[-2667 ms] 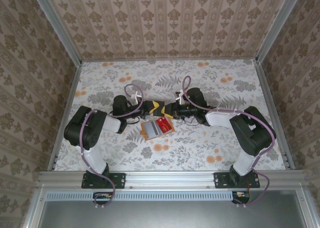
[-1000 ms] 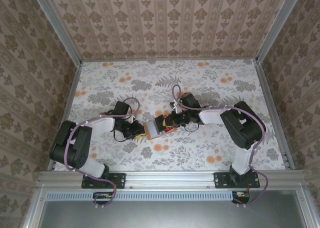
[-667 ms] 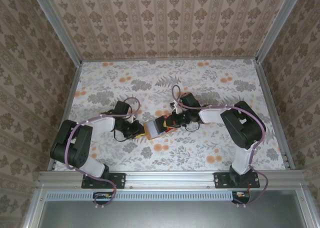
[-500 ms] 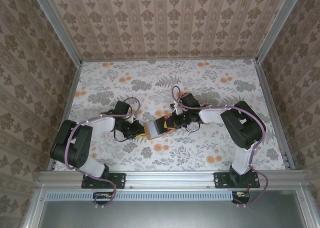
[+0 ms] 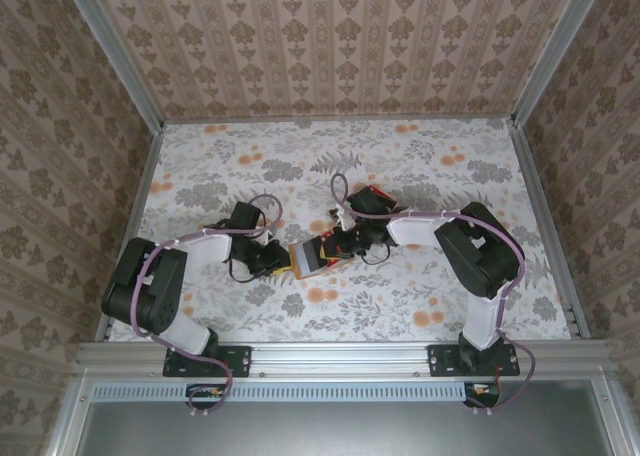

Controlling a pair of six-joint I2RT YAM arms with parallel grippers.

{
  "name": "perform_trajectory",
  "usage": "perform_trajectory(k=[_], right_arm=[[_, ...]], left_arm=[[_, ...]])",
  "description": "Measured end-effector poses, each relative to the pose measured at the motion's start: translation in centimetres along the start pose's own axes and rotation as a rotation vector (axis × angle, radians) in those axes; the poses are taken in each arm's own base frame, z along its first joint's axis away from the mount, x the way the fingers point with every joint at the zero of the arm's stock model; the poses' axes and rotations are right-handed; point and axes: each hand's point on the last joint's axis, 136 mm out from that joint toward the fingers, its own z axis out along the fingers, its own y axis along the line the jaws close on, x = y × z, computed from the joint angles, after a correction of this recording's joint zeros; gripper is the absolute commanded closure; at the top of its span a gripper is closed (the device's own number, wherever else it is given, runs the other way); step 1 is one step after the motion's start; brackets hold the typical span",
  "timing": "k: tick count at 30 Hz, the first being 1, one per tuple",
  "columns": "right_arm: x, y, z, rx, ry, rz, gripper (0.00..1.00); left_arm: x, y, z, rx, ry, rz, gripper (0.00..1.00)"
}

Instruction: Put the credit cards into the card holder

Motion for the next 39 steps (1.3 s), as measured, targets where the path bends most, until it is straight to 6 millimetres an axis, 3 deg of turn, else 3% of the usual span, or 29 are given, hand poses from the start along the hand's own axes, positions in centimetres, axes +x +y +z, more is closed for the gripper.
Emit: perform_trajectory(k=[8, 13, 20, 23, 39], right_arm=[[0.1, 0.8, 0.8, 0.083, 0.011, -0.054, 1.0], [0.2, 1.0, 1.4, 0.106, 0.024, -0.072, 0.93], [0.7, 0.2, 1.4, 0.141, 0.034, -0.078, 0.63], [0.7, 0.4, 1.3, 0.139, 0.033, -0.09, 0.58], [0.6, -1.2, -0.2, 0.234, 0.017, -0.102, 0.55]], left_arm=[[0.1, -0.1, 0.1, -0.001, 0.002, 0.004, 0.83], [0.0, -0.1, 0.1, -0.004, 0.002, 0.004, 0.83], [0.0, -0.3, 0.2, -0.003, -0.002, 0.017, 0.83], [-0.1, -0.5, 0.2, -0.006, -0.003, 0.022, 0.83], [-0.2, -0.5, 0.2, -0.013, -0.004, 0.021, 0.83]])
